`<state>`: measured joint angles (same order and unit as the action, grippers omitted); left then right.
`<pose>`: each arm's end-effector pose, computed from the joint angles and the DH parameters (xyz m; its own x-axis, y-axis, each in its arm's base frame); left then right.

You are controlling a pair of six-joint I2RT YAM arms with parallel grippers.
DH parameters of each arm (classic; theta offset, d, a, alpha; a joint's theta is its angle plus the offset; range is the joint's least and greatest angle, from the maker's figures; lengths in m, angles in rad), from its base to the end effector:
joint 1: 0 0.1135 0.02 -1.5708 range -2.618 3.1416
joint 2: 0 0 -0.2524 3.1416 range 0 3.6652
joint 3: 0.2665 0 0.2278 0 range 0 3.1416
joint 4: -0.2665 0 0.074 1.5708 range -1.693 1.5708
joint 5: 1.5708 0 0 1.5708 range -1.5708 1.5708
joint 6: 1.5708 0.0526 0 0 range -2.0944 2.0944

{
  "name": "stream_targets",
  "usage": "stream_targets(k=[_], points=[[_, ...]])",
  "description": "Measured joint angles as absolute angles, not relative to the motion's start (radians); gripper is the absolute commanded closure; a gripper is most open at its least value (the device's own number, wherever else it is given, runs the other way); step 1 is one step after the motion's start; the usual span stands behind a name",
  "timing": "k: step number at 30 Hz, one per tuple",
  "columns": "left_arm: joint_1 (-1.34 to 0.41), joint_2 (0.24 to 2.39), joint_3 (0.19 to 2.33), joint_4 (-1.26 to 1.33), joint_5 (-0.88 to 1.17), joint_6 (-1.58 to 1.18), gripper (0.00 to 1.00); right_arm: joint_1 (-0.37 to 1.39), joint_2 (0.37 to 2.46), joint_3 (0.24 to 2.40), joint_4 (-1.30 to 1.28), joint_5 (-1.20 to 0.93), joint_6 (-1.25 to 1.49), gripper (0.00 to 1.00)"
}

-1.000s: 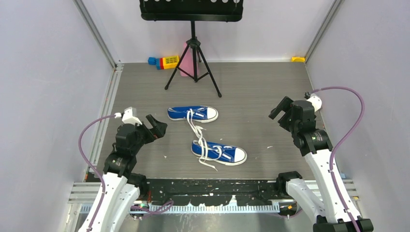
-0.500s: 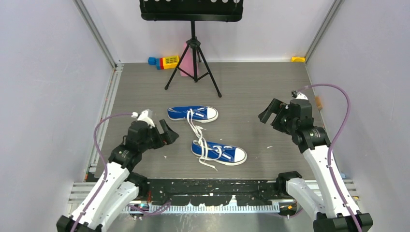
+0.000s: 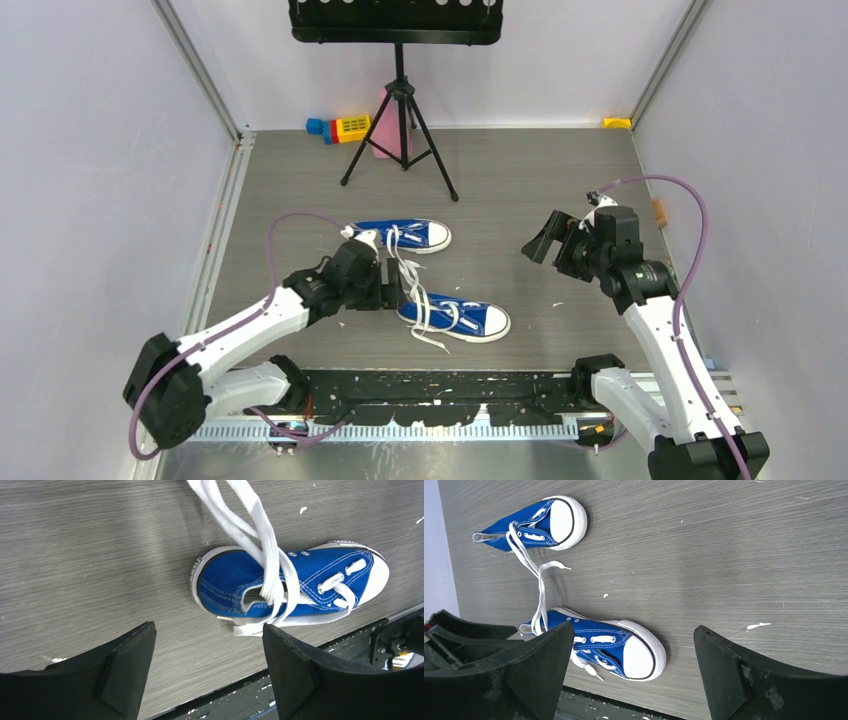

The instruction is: Tie the shoes

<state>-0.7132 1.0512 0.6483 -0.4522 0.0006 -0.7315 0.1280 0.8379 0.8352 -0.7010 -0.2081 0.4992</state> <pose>0.1538 -0.1331 0.2061 -0.8619 -0.1376 -0.4880 0.1059 0.8924 -0.4386 0.1640 0.0321 0.2793 -0.6980 0.3824 -0.6054 0.0604 0.8739 0.4824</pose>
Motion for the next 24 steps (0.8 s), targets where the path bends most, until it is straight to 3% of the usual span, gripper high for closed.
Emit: stream_targets(k=[4, 10, 15, 19, 22, 24], points=[[-0.752, 1.153, 0.689, -0.424, -0.028, -0.730, 0.26, 0.136, 0.838, 0.834, -0.699, -0.218, 0.500, 0.09], [-0.759, 1.230, 0.709, -0.369, -0.043, -0.728, 0.50, 0.159, 0.839, 0.819, -0.687, -0.228, 0.505, 0.13], [-0.759, 1.262, 0.721, -0.348, -0.046, -0.723, 0.60, 0.213, 0.876, 0.816, -0.675, -0.239, 0.506, 0.15], [-0.764, 1.263, 0.721, -0.338, -0.042, -0.716, 0.76, 0.281, 0.905, 0.801, -0.641, -0.262, 0.502, 0.17], [-0.764, 1.263, 0.721, -0.335, -0.043, -0.698, 0.96, 0.358, 0.924, 0.781, -0.607, -0.274, 0.499, 0.17], [-0.765, 1.264, 0.721, -0.333, -0.046, -0.677, 1.00, 0.413, 0.943, 0.774, -0.586, -0.271, 0.497, 0.17]])
